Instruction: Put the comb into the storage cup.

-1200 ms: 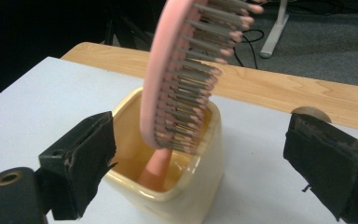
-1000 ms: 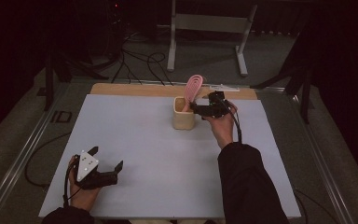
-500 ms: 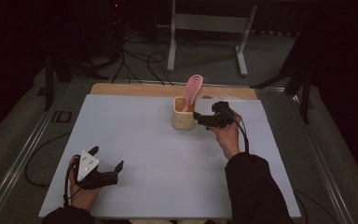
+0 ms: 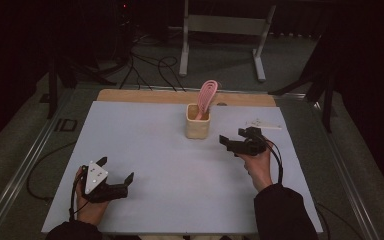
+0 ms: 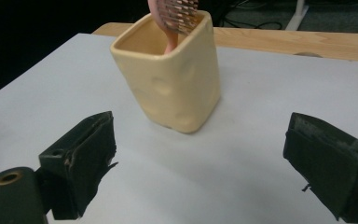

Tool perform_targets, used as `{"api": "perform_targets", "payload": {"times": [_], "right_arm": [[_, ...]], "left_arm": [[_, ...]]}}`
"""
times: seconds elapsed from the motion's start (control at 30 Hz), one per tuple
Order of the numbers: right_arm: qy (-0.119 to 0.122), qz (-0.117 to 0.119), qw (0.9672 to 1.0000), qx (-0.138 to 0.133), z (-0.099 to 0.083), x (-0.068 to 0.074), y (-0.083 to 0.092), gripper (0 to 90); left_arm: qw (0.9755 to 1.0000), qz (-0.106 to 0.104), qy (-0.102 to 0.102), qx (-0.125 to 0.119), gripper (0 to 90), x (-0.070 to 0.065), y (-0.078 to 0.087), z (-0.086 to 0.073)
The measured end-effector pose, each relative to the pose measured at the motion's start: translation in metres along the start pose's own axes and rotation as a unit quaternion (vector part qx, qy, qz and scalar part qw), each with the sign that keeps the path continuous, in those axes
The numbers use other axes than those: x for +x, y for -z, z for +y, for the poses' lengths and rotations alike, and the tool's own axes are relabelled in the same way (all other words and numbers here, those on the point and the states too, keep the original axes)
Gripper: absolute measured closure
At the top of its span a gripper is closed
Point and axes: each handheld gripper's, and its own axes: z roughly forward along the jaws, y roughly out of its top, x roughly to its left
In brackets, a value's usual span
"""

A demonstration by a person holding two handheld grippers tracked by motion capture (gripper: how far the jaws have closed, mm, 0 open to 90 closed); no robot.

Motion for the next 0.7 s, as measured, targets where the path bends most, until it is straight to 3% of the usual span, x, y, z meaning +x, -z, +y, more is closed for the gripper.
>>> {"api": "perform_targets", "payload": {"times": [0.17,0.43,0.7], "right_arm": [[0.032,-0.012,0.9994,0.002,-0.009,0.009,0.015,9.0],[0.054,-0.028,0.9982,0.005,-0.032,0.012,0.033,9.0],[0.092,-0.047,0.9944,0.023,-0.055,0.015,0.045,9.0]], "left_arm": [[1.0,0.0,-0.001,-0.001,0.2,0.0,0.0,0.0],[1.0,0.002,-0.001,-0.001,0.2,0.0,0.0,0.0],[1.0,0.005,0.0,-0.003,0.2,0.001,0.001,0.0]]}}
